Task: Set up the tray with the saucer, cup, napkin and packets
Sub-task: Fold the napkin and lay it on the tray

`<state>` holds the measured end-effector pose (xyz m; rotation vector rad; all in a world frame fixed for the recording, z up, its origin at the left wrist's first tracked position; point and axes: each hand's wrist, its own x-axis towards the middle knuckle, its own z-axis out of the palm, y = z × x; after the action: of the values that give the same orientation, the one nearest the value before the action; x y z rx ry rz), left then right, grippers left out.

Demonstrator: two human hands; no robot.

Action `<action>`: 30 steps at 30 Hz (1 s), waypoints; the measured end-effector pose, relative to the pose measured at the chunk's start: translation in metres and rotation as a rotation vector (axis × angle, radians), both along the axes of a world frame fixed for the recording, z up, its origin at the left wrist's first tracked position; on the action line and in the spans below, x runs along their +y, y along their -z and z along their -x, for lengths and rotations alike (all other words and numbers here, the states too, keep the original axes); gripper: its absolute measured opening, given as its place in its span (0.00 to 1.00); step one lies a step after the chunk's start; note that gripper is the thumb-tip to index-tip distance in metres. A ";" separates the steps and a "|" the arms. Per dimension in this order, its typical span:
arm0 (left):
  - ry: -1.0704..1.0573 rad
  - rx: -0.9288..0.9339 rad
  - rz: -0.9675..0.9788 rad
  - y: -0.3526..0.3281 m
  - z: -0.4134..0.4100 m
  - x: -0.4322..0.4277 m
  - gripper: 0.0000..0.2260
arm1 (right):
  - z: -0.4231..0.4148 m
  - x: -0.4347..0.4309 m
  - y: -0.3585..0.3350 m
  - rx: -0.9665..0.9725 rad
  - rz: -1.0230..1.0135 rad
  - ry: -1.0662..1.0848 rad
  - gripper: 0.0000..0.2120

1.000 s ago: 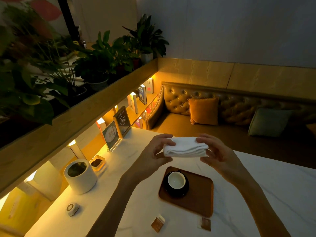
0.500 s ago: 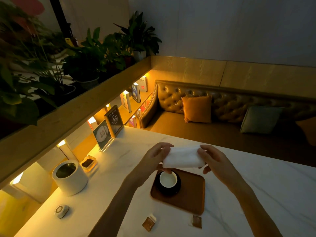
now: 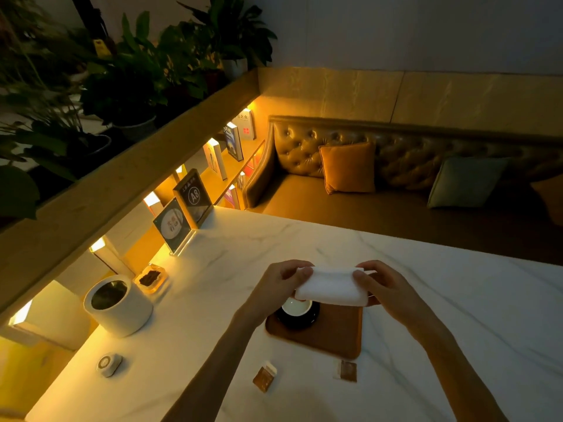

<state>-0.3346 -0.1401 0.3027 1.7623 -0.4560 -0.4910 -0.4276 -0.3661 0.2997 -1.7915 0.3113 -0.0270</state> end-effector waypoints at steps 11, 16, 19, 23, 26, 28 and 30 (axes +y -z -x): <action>0.262 0.089 -0.230 0.093 -0.018 -0.053 0.12 | 0.019 -0.050 0.087 0.252 -0.152 0.100 0.06; 0.329 0.068 -0.402 0.150 -0.028 -0.071 0.13 | 0.015 -0.063 0.145 0.379 -0.201 0.114 0.13; 0.270 0.083 -0.475 0.181 -0.028 -0.079 0.11 | 0.010 -0.061 0.180 0.449 -0.193 0.139 0.11; 0.151 0.127 -0.556 0.214 -0.032 -0.088 0.10 | -0.006 -0.054 0.223 0.523 -0.143 0.152 0.08; 0.041 0.133 -0.641 0.235 -0.034 -0.094 0.10 | -0.019 -0.052 0.255 0.566 -0.061 0.141 0.10; -0.011 0.125 -0.682 0.248 -0.034 -0.098 0.09 | -0.025 -0.051 0.272 0.590 0.003 0.135 0.11; -0.021 0.105 -0.728 0.259 -0.032 -0.102 0.08 | -0.028 -0.050 0.287 0.620 0.070 0.125 0.10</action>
<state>-0.3026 -0.2417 0.0433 2.4157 -0.1851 -0.7974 -0.3997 -0.4164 0.0127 -1.8131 0.8723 0.4411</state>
